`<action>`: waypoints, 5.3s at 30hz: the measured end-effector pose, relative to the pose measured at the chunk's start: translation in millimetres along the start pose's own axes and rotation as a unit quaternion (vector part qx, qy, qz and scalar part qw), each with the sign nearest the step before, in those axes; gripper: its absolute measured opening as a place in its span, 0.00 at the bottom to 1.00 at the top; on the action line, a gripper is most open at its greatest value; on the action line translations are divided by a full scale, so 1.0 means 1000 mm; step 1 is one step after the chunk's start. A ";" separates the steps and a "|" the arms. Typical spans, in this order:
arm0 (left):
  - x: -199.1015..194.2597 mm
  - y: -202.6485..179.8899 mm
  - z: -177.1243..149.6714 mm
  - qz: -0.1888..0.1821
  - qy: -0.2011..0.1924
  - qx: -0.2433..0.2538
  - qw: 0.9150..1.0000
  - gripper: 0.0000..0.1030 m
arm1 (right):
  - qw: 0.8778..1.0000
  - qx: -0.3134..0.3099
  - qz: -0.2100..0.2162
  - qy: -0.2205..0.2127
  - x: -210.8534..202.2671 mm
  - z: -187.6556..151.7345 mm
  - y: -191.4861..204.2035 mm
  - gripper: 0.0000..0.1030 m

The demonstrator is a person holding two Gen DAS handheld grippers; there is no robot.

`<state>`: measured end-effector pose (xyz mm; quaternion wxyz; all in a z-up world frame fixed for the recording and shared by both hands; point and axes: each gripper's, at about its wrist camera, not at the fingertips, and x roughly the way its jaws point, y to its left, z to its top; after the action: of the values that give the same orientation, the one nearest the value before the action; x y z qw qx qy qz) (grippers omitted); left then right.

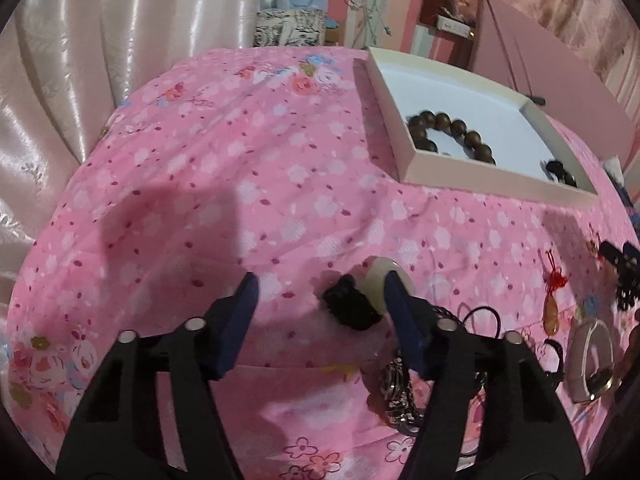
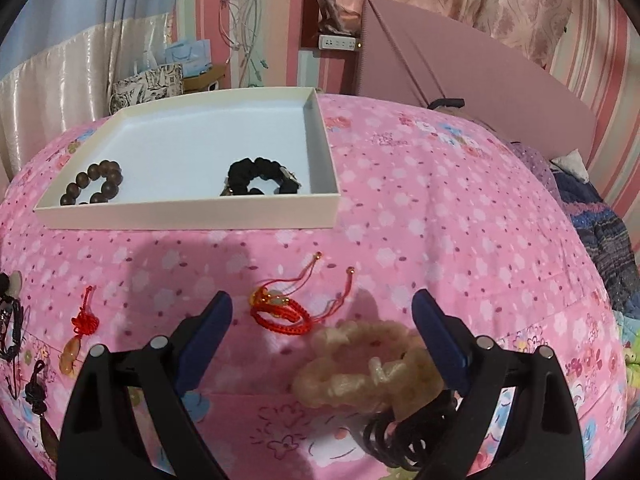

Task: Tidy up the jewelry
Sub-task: 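Grasp the red string charm with the right tool while the left tool grasps the jade-stone pendant, then carry both items into the white tray and open both tools, then withdraw both tools from the tray toward the remaining jewelry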

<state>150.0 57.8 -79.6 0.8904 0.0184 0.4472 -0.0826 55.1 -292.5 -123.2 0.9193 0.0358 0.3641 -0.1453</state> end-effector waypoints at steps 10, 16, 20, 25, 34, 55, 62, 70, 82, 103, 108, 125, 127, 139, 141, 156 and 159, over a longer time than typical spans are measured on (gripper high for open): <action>-0.003 -0.009 -0.002 -0.020 -0.011 0.018 1.000 0.29 | 1.000 -0.002 0.002 0.004 0.001 -0.001 0.003 0.88; -0.004 -0.008 -0.002 -0.019 -0.011 0.018 1.000 0.27 | 1.000 0.000 0.004 0.006 0.001 -0.002 0.003 0.77; -0.004 -0.009 -0.003 -0.013 -0.012 0.023 1.000 0.27 | 1.000 0.000 0.018 0.024 0.009 -0.004 0.004 0.70; -0.005 -0.010 -0.003 -0.007 -0.015 0.024 1.000 0.25 | 0.999 -0.015 0.020 0.032 0.018 -0.006 0.011 0.54; -0.004 -0.006 -0.002 0.004 -0.016 0.019 1.000 0.13 | 0.999 -0.015 0.042 0.026 0.018 -0.006 0.012 0.22; -0.024 -0.021 0.006 0.001 -0.055 0.031 0.998 0.08 | 0.999 -0.018 0.048 -0.009 0.006 0.000 0.012 0.08; -0.037 -0.026 0.016 -0.006 -0.065 0.029 0.997 0.08 | 0.998 -0.009 0.064 -0.023 -0.002 0.007 0.009 0.08; -0.052 -0.061 0.046 -0.043 -0.077 0.054 0.995 0.08 | 0.994 0.018 0.102 -0.027 -0.007 0.029 0.002 0.07; -0.054 -0.108 0.137 -0.074 -0.105 0.074 0.989 0.08 | 0.991 0.001 0.119 -0.058 -0.019 0.092 0.016 0.07; 0.073 -0.092 0.200 -0.037 -0.047 0.043 0.997 0.08 | 0.994 -0.001 0.101 -0.028 0.095 0.160 0.039 0.07; 0.095 -0.085 0.194 -0.024 -0.030 0.040 0.998 0.08 | 0.996 -0.005 0.086 -0.019 0.107 0.157 0.040 0.07; 0.108 -0.094 0.186 0.008 -0.024 0.057 0.998 0.09 | 0.996 -0.014 0.084 0.025 0.131 0.146 0.050 0.08; 0.110 -0.095 0.187 0.005 -0.023 0.057 0.998 0.10 | 0.996 -0.013 0.084 0.026 0.132 0.147 0.050 0.08; 0.084 -0.097 0.189 0.012 -0.038 0.054 0.998 0.25 | 0.996 0.004 0.088 0.009 0.112 0.149 0.041 0.55; 0.067 -0.094 0.189 0.015 -0.051 0.045 0.998 0.31 | 0.995 0.019 0.101 -0.002 0.098 0.152 0.035 0.62; -0.063 -0.051 0.131 0.049 -0.134 0.042 0.989 0.88 | 0.994 0.006 0.068 -0.086 -0.043 0.132 -0.004 0.95; -0.076 -0.045 0.105 0.052 -0.139 0.047 0.988 0.90 | 0.995 0.002 0.033 -0.093 -0.057 0.110 -0.016 0.95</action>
<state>181.2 12.6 45.9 0.9452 0.0719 0.3132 -0.0588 83.4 -313.4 -3.1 0.9533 0.0360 0.2757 -0.1180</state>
